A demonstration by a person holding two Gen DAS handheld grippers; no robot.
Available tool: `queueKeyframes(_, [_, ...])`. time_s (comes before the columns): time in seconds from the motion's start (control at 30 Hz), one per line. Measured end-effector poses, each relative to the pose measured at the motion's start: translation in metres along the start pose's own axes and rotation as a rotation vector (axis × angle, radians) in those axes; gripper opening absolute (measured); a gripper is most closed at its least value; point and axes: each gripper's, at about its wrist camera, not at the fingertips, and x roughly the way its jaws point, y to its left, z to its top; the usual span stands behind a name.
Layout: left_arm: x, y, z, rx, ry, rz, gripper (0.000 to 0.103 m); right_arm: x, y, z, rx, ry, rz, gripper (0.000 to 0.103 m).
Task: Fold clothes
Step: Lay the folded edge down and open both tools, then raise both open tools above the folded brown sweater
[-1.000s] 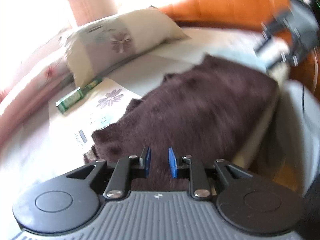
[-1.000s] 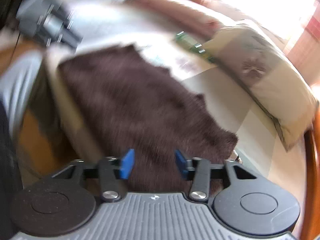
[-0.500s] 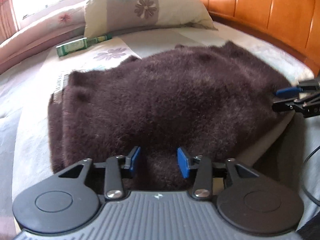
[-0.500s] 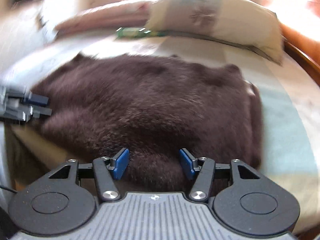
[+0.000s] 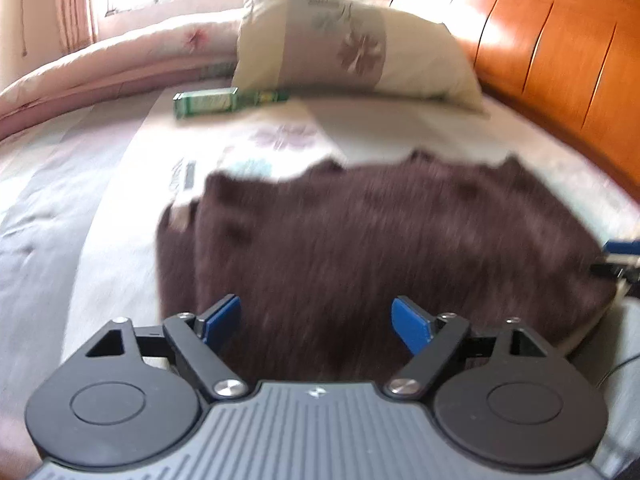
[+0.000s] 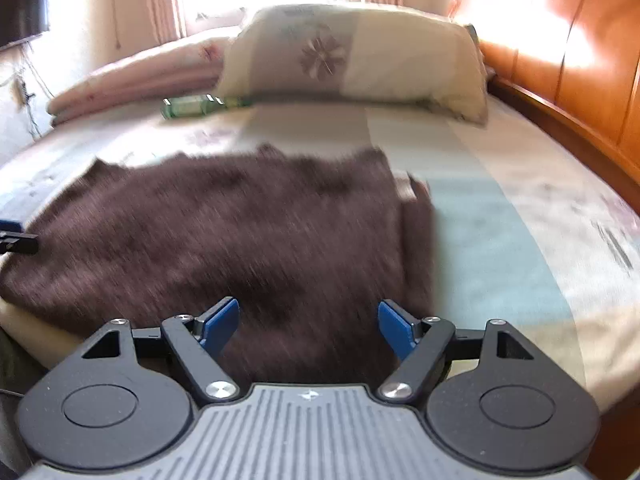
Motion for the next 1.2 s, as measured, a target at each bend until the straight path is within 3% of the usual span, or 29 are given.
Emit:
queueKeyframes(0.13, [0.033, 0.015, 0.007, -0.100, 0.031, -0.058, 0.087, 0.019, 0.007, 0.010, 0.011, -0.003, 0.039, 0.086])
queueKeyframes(0.2, [0.051, 0.028, 0.000, -0.180, 0.062, -0.037, 0.086, 0.030, 0.005, 0.008, 0.035, 0.008, 0.037, 0.086])
queueKeyframes(0.27, [0.050, 0.036, -0.003, -0.227, 0.044, -0.060, 0.086, 0.035, 0.000, 0.004, 0.064, 0.016, 0.043, 0.087])
queueKeyframes(0.37, [0.046, 0.037, 0.011, -0.250, 0.057, -0.062, 0.087, 0.036, -0.006, 0.000, 0.084, 0.006, 0.075, 0.090])
queueKeyframes(0.5, [0.048, 0.039, 0.034, -0.243, 0.032, -0.089, 0.094, 0.039, -0.008, 0.001, 0.129, -0.004, 0.118, 0.103])
queueKeyframes(0.67, [0.077, 0.051, 0.040, -0.262, 0.092, -0.061, 0.093, 0.042, 0.004, 0.001, 0.074, 0.005, 0.079, 0.103])
queueKeyframes(0.77, [0.075, 0.049, 0.046, -0.280, 0.106, -0.064, 0.093, 0.035, 0.005, 0.005, 0.075, 0.011, 0.075, 0.103])
queueKeyframes(0.93, [0.073, 0.038, 0.062, -0.229, 0.086, -0.158, 0.095, 0.027, -0.006, 0.027, 0.150, -0.066, 0.113, 0.103])
queueKeyframes(1.0, [0.086, 0.038, 0.063, -0.237, 0.110, -0.127, 0.095, 0.034, -0.010, 0.037, 0.183, -0.077, 0.121, 0.103])
queueKeyframes(1.1, [0.104, 0.046, 0.058, -0.274, 0.155, -0.056, 0.095, 0.056, -0.017, 0.041, 0.229, -0.024, 0.047, 0.103])
queueKeyframes(1.2, [0.100, 0.051, 0.056, -0.307, 0.131, -0.083, 0.095, 0.066, -0.025, 0.035, 0.278, 0.002, 0.048, 0.103])
